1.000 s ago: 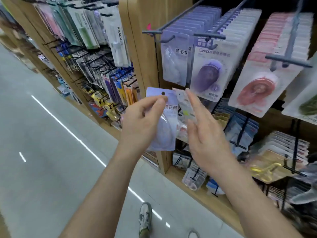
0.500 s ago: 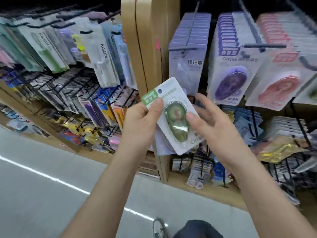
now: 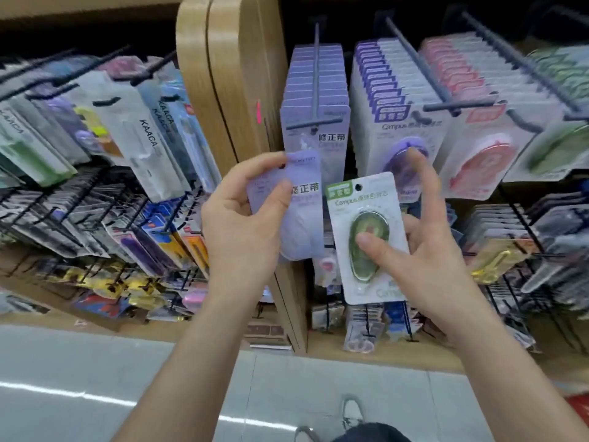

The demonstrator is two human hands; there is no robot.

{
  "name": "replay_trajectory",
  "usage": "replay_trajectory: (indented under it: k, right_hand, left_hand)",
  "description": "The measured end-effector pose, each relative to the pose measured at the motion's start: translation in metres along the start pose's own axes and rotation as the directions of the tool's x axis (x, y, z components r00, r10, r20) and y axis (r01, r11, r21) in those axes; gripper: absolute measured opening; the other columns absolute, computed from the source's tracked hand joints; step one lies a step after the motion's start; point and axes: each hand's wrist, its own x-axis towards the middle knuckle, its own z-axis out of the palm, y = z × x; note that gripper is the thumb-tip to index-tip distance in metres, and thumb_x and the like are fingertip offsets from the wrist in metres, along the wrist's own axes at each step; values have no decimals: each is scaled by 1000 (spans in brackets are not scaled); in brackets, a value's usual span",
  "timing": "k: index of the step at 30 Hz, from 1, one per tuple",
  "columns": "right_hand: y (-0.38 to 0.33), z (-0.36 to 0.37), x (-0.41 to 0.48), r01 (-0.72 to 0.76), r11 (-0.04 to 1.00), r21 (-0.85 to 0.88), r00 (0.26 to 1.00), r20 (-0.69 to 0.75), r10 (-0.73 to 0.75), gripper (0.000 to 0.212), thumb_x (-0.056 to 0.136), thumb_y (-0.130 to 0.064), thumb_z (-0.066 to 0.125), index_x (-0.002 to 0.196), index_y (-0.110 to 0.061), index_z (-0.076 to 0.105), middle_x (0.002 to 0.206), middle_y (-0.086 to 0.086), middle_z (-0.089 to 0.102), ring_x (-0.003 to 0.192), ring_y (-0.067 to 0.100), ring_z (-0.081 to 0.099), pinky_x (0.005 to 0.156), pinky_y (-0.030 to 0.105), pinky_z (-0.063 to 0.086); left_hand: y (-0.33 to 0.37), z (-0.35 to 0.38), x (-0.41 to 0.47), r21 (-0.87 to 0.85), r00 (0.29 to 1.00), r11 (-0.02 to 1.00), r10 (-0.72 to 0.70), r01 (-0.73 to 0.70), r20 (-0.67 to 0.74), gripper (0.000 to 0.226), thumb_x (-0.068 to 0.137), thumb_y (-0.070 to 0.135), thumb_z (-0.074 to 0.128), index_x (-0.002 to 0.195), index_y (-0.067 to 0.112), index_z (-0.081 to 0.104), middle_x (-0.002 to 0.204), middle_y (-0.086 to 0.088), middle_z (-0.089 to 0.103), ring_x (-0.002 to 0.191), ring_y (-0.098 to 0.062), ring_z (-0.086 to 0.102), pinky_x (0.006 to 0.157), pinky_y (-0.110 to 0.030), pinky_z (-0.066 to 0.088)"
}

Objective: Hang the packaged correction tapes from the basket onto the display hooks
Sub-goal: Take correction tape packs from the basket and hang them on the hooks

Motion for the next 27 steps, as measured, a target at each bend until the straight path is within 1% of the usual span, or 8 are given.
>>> replay_trajectory:
  k: [2, 5, 8, 11, 13, 17, 25, 27]
  right_hand:
    - [-2, -1, 1, 72, 977, -199, 997, 31, -67, 67, 93, 0, 62, 125, -57, 51, 121, -11, 68, 114, 4, 62, 96, 26, 49]
    - [-2, 5, 4, 46, 970, -240, 999, 2, -47, 42, 93, 3, 59, 91, -36, 74, 105, -13, 67, 101, -8, 60, 83, 7, 43]
    - [-5, 12, 9, 95, 982, -163, 991, 105, -78, 20, 95, -27, 59, 91, -24, 78, 99, -3, 72, 97, 5, 64, 83, 22, 50]
    - [-9, 20, 13, 104, 974, -201, 988, 135, -78, 27, 94, -42, 61, 69, -39, 71, 69, -21, 63, 74, -4, 54, 69, 14, 42]
    - [-7, 26, 17, 100, 971, -216, 993, 83, -84, 42, 92, -38, 56, 51, -30, 48, 52, -19, 42, 59, -2, 41, 58, 15, 31]
    - [-4, 29, 21, 58, 982, -182, 998, 8, -58, 50, 91, -40, 53, 56, -11, 33, 55, -13, 26, 53, 3, 27, 52, 20, 21]
    - [-6, 34, 19, 32, 992, -123, 998, -43, -37, 49, 95, -31, 55, 54, -17, 33, 54, -12, 25, 50, 4, 26, 50, 17, 22]
    - [-7, 35, 19, 25, 997, -73, 998, -63, -30, 49, 96, -27, 55, 49, -23, 41, 50, -14, 30, 49, 3, 29, 49, 15, 25]
  left_hand:
    - [5, 1, 4, -77, 998, 997, -11, 15, 57, 41, 89, -3, 66, 116, 27, 62, 99, -4, 74, 85, -15, 69, 74, -29, 55]
    - [10, 8, 10, -123, 995, 991, -37, 49, 94, 37, 88, -1, 68, 114, 23, 61, 92, 0, 76, 79, -13, 70, 70, -29, 57]
    - [12, 18, 18, -129, 995, 989, -63, 73, 76, 21, 86, 6, 72, 103, 15, 63, 88, -2, 75, 76, -13, 70, 69, -32, 58]
    - [13, 26, 28, -151, 997, 986, -69, 74, 38, 13, 87, 8, 72, 93, 16, 64, 79, 1, 73, 71, -10, 67, 68, -30, 57]
    - [11, 30, 33, -117, 999, 992, -40, 43, 30, 14, 89, 6, 71, 89, 19, 63, 76, 3, 70, 69, -9, 64, 67, -28, 55]
    - [8, 32, 38, -1, 998, 999, 54, -54, 36, 21, 91, 8, 66, 87, 28, 60, 85, -2, 67, 71, -8, 62, 65, -24, 50]
    - [14, 31, 40, 25, 994, 1000, -15, 12, 107, 14, 96, 10, 61, 93, 23, 59, 88, 8, 65, 75, 3, 61, 68, -18, 49]
    - [11, 30, 38, 74, 991, 997, -8, -1, 130, 9, 96, 19, 61, 101, 26, 57, 96, 9, 66, 86, -1, 64, 76, -26, 53]
